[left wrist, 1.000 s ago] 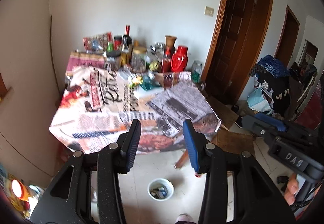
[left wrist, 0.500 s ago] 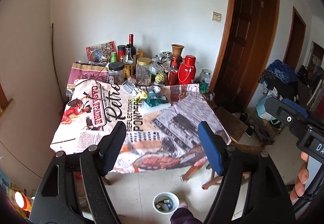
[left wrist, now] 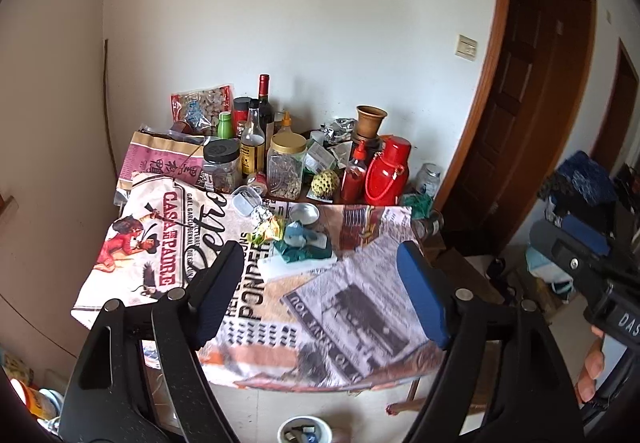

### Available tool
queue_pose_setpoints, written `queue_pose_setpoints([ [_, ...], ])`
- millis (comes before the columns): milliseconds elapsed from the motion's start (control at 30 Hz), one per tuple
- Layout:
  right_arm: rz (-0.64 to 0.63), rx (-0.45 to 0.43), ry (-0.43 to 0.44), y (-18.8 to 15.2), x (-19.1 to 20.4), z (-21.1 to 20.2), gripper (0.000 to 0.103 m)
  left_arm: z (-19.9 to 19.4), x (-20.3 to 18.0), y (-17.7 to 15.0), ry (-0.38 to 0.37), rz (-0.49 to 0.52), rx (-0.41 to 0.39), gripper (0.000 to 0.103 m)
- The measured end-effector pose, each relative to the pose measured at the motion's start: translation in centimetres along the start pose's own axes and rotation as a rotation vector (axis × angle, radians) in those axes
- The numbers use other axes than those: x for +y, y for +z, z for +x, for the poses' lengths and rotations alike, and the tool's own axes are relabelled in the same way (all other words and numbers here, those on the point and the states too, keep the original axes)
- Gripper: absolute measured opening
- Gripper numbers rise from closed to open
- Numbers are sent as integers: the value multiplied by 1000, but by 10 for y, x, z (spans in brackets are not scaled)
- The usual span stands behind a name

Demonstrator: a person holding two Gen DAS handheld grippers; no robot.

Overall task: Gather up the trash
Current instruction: 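Reach left tool to yellow chip bag while right tool reaches green plastic bag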

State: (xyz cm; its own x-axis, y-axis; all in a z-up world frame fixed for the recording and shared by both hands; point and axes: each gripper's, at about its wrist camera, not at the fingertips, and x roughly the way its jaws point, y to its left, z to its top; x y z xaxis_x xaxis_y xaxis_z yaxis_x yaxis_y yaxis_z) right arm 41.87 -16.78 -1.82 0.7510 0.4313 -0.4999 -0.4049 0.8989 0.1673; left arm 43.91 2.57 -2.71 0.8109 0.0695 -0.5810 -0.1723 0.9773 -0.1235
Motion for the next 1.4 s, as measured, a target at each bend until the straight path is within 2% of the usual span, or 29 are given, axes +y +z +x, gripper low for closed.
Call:
queue_pose_setpoints([
  [233,-4,80,24,8,-12,53,87,44,10,16,52,-31,49,78],
  [433,-19,139,15,13,-2,101,87,85,45,23,83,-49,107,78],
  [633,-12,190,-30,13,28,152,87,134,88,40,58,2,163,78],
  [733,18,248,-40,10,39,186,87,163,109,52,51,50,190,78],
  [833,46,328,-10,3,49,225,87,194,130,57,54,69,226,78],
  [1067,15,475,-10,-32,66,304,87,263,164,31,37,30,366,78],
  [1300,-49,584,-33,-67,70,360,87,304,173,1,14,27,472,78],
  [1400,-34,617,-21,-75,66,374,86,319,170,-8,-27,40,512,78],
])
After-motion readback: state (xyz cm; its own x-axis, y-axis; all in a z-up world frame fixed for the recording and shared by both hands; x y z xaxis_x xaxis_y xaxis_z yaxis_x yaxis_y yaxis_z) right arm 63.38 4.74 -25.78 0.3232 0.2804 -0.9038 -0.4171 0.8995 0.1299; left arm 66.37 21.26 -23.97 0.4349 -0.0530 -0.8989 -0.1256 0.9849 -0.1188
